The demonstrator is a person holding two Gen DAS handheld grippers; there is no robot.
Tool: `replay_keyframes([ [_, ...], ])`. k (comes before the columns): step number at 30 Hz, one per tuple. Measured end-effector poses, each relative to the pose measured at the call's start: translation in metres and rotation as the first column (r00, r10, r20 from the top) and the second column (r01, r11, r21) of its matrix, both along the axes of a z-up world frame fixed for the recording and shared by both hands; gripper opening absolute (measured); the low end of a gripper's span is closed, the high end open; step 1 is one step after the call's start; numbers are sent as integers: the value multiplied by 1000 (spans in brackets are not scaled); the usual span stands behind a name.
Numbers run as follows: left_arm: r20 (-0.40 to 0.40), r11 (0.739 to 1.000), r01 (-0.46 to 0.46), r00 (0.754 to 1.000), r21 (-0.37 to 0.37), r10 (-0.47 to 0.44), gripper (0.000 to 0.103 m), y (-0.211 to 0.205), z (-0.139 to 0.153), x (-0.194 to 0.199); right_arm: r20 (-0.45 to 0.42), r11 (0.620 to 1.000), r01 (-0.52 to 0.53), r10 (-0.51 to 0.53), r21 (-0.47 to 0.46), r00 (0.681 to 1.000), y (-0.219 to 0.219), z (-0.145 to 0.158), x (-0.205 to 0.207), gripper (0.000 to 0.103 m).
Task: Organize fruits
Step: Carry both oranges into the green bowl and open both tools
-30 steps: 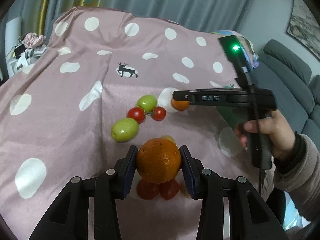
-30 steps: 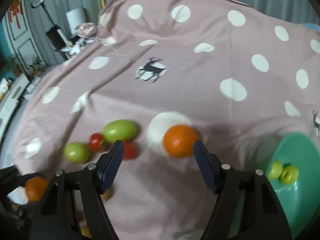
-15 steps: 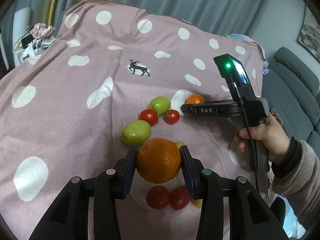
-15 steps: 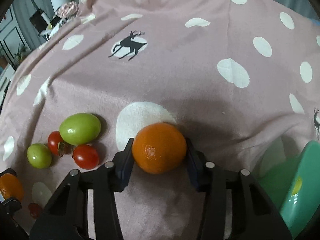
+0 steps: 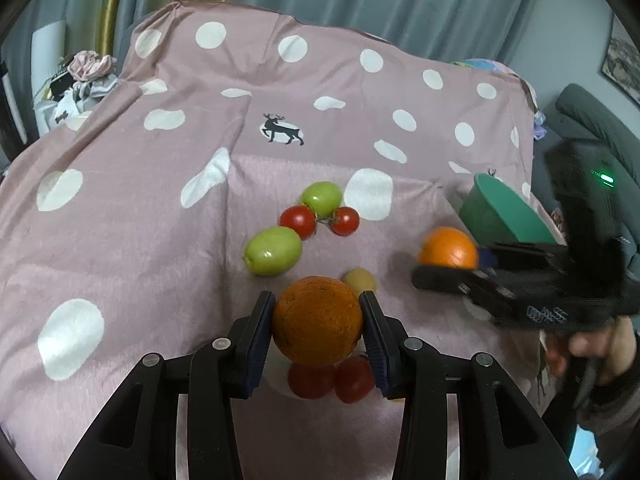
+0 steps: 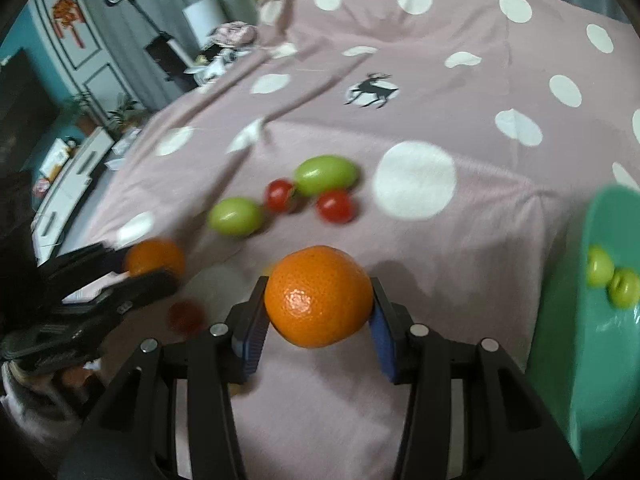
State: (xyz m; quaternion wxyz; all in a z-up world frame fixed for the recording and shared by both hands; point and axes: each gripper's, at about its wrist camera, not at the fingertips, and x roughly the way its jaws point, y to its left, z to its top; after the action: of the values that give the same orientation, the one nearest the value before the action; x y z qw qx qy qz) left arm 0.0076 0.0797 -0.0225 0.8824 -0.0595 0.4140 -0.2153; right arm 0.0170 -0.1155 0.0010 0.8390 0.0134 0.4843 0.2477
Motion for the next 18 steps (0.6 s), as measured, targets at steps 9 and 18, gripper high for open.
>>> replay_keyframes([
  [9, 10, 999, 2, 1000, 52, -3, 43, -17, 9, -17, 15, 998, -12, 11, 62, 1000, -14, 10, -53, 47],
  [18, 31, 994, 36, 999, 103, -39, 43, -44, 22, -28, 55, 991, -1, -6, 131, 998, -39, 30, -74, 47],
])
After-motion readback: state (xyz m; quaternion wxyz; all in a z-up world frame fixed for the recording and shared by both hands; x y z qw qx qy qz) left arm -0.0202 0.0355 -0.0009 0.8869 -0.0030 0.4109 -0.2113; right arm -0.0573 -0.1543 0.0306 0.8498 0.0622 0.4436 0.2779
